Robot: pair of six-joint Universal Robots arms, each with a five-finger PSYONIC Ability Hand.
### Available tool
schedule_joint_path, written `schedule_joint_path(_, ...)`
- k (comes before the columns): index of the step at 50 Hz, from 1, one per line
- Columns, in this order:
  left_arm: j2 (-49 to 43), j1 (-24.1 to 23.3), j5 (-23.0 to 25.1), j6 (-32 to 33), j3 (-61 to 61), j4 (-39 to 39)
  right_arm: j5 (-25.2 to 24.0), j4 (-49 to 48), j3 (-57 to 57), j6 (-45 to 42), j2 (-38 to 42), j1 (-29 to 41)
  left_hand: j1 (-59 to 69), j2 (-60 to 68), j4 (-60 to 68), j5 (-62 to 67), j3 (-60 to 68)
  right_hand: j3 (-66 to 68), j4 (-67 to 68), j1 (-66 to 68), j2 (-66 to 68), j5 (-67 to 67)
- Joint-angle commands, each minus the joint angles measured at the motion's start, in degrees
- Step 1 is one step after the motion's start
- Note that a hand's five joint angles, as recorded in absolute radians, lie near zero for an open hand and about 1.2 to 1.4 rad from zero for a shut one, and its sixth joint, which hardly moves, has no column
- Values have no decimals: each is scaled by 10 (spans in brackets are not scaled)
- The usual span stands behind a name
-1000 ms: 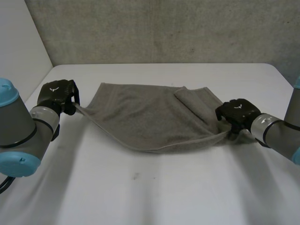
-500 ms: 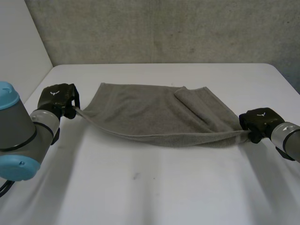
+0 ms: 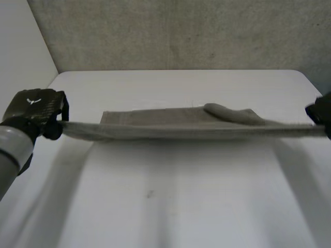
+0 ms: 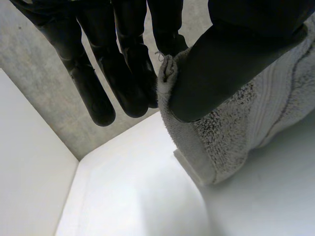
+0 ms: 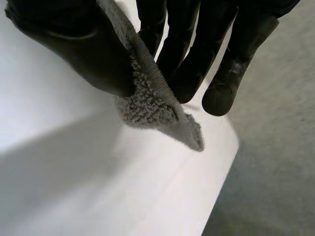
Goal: Fold the towel.
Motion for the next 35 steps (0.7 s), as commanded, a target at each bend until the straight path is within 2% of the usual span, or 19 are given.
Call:
schedule_joint_path(1,99,2,1,48,-58,-21,-9,110,6,-71,-59,-21,109,102,102,107,103,34,31,36,38,31)
schedule_joint_path(9,93,6,2,57,-53,-17,-56,95,1,-70,-68,-40,109,102,102,107,103,34,31,36,38,31)
schedule_joint_path(12,55,6,4,57,-52,-14,-65,88,7,-68,-29,-37,109,102,102,107,103,34,31,36,38,31)
schedule_joint_path(14,2,0,17,57,-39,-1,-55,71,-1,-67,34,-29,109,102,102,107,103,34,31,36,38,31)
schedule_joint_path(17,-31,-4,24,57,-26,8,-49,63,-6,-67,60,-26,109,102,102,107,103,34,31,36,38,31)
schedule_joint_path(22,-175,-16,22,53,72,24,-13,32,-75,-53,168,30,109,102,102,107,103,34,31,36,38,31)
schedule_joint_path(23,-175,-16,22,53,72,24,-13,32,-75,-52,168,31,109,102,102,107,103,34,31,36,38,31)
schedule_joint_path(25,-212,-20,17,56,114,24,2,25,-111,-44,198,51,109,102,102,107,103,34,31,36,38,31)
schedule_joint_path(27,-277,-25,10,50,213,23,30,17,-201,-21,251,88,109,102,102,107,103,34,31,36,38,31)
schedule_joint_path(28,-277,-25,10,50,214,23,31,17,-201,-21,251,88,109,102,102,107,103,34,31,36,38,31)
schedule_joint_path(30,-330,-26,6,47,322,24,52,11,-318,9,305,114,109,102,102,107,103,34,31,36,38,31)
schedule_joint_path(31,-330,-26,6,47,323,24,52,11,-319,9,305,114,109,102,102,107,103,34,31,36,38,31)
schedule_joint_path(32,-351,-27,6,42,383,24,60,5,-391,29,333,128,109,102,102,107,103,34,31,36,38,31)
schedule_joint_path(33,-351,-27,6,42,383,24,67,-4,-466,52,359,140,109,102,102,107,103,34,31,36,38,31)
schedule_joint_path(34,-369,-27,7,35,447,24,68,-5,-466,52,359,140,109,102,102,107,103,34,31,36,38,31)
schedule_joint_path(35,-385,-28,11,26,512,24,72,-18,-541,80,379,148,109,102,102,107,103,34,31,36,38,31)
